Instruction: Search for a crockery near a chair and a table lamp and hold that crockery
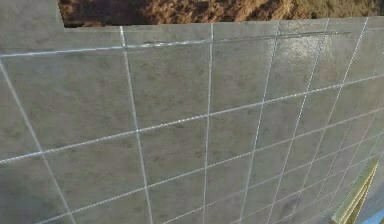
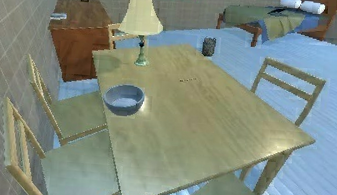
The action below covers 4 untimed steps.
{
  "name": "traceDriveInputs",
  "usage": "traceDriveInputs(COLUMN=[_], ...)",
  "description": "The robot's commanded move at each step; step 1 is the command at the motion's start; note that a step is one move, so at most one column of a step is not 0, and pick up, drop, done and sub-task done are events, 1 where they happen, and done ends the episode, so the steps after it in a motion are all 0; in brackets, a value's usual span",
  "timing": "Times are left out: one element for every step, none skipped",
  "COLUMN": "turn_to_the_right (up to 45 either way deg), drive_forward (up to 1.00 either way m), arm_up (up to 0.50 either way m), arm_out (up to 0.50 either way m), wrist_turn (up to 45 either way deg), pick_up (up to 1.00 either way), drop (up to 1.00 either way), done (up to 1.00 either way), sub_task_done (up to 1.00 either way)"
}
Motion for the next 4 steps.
traceDriveInputs(turn_to_the_right=[-9.0, 0.0, 0.0, 0.0], drive_forward=[0.00, 0.00, 0.00, 0.00], arm_up=[0.00, 0.50, 0.38, 0.00], arm_out=[0.00, 0.00, 0.00, 0.50], wrist_turn=[0.0, 0.0, 0.0, 0.0], pick_up=[0.00, 0.00, 0.00, 0.00], drop=[0.00, 0.00, 0.00, 0.00], done=[0.00, 0.00, 0.00, 0.00], sub_task_done=[0.00, 0.00, 0.00, 0.00])
